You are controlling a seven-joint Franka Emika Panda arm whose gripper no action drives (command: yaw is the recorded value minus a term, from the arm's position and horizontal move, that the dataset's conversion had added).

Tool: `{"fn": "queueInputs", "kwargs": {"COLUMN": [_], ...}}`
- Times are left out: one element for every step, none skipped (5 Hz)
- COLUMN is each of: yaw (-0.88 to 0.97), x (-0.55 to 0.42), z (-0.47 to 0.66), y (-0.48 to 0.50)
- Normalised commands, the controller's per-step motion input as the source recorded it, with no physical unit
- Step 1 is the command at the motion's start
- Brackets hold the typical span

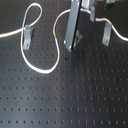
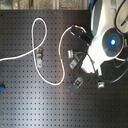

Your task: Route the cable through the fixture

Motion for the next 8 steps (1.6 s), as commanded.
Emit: {"fn": "queueInputs", "kwargs": {"yaw": [0.36,0.28,0.25,0.21,0.03,-0.63,-0.69,-0.61], "x": [0.447,0.462,0.466,0.427,0.133,-0.116,-0.092,-0.148], "z": [-0.05,0.00,0.01,0.01,0.00,0.07,0.02,0.00], "y": [0.101,0.011,-0.020,-0.084,-0.246,-0.369,-0.270,-0.233]}}
